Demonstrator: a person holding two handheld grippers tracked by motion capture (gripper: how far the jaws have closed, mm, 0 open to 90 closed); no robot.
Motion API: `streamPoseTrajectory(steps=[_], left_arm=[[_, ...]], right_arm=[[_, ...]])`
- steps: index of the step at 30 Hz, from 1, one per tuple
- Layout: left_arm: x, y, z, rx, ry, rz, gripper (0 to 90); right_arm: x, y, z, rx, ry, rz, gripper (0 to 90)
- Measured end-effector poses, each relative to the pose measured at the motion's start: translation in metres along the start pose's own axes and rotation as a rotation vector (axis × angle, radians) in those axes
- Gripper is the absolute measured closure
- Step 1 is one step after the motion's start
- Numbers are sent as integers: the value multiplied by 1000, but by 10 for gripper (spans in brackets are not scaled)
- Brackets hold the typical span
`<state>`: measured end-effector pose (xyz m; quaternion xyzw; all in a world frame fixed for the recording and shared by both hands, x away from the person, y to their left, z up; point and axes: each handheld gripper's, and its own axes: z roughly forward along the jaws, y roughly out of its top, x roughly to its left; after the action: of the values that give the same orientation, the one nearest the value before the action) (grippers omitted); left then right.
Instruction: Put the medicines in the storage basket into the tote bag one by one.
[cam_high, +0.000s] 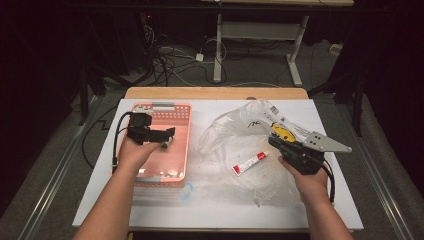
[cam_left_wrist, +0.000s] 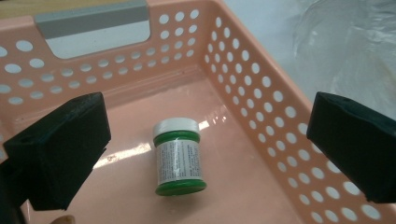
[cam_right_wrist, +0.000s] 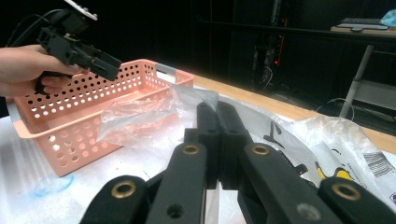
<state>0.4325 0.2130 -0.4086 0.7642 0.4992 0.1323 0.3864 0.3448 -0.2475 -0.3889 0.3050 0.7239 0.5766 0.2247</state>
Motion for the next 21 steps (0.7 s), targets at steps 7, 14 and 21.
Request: streamPoseTrajectory(steps=[7,14,21], left_arm=[[6,6,13,52,-2,-24,25],[10,8,31,147,16,-28,48],[15,5,46,255,35,-33,105]], right_arm=[[1,0,1,1,2,-4,900],[1,0,1,2,4,-5,900],[1,-1,1,5,4,-7,900]])
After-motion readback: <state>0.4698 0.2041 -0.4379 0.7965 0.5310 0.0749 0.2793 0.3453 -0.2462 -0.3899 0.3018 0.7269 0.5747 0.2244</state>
